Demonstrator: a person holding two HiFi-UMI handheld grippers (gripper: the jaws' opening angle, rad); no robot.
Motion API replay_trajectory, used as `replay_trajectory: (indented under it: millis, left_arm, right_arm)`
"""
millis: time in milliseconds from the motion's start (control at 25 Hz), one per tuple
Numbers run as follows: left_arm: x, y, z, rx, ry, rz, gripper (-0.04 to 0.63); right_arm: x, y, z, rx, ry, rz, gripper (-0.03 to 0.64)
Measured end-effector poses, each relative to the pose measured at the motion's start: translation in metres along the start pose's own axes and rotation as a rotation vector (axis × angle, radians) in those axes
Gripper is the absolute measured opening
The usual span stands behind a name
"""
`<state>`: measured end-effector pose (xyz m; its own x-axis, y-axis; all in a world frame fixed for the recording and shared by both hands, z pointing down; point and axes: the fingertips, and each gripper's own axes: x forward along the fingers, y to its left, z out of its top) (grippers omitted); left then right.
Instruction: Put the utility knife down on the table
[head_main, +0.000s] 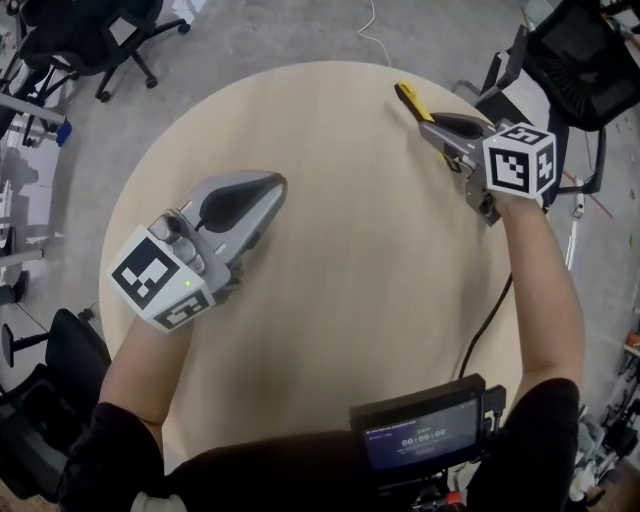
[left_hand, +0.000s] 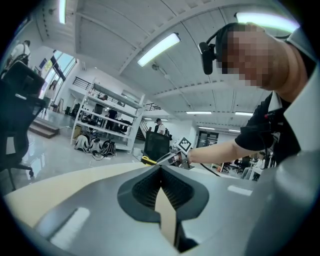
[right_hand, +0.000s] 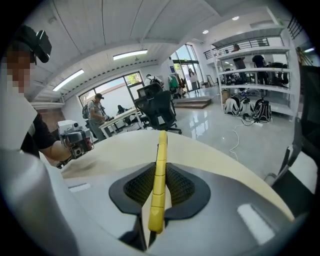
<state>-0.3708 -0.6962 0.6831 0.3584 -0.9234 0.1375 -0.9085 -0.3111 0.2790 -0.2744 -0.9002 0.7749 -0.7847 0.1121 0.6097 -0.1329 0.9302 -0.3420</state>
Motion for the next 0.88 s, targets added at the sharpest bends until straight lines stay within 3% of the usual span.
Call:
replay_trajectory:
  millis: [320, 400, 560, 720, 880]
  left_arm:
    - [0.001, -0.006, -0.004, -0.001, -0.007, -0.035, -0.002]
    - [0.002, -0.008, -0.004, 0.000, -0.010, -0.042, -0.002]
    - [0.003, -0.009, 0.001, -0.005, -0.010, -0.048, -0.002]
    - [0.000, -0.007, 0.002, -0.004, -0.014, -0.044, -0.002]
    - [-0.011, -0.020, 0.002, -0.001, -0.022, -0.040, -0.002]
  right_arm:
    - [0.013, -0.004, -0.008, -0.052, 0.061, -0.040, 0.089]
    - [0.010, -0.009, -0.003, -0.059, 0.032, -0.067, 0.115]
    - [-0.003, -0.015, 0.014, -0.042, -0.051, -0.104, 0.245]
    - [-0.017, -0.004, 0.027, -0.054, -0.133, -0.110, 0.275]
    - [-0.057, 0.019, 0.027, -0.043, -0.240, -0.115, 0.261]
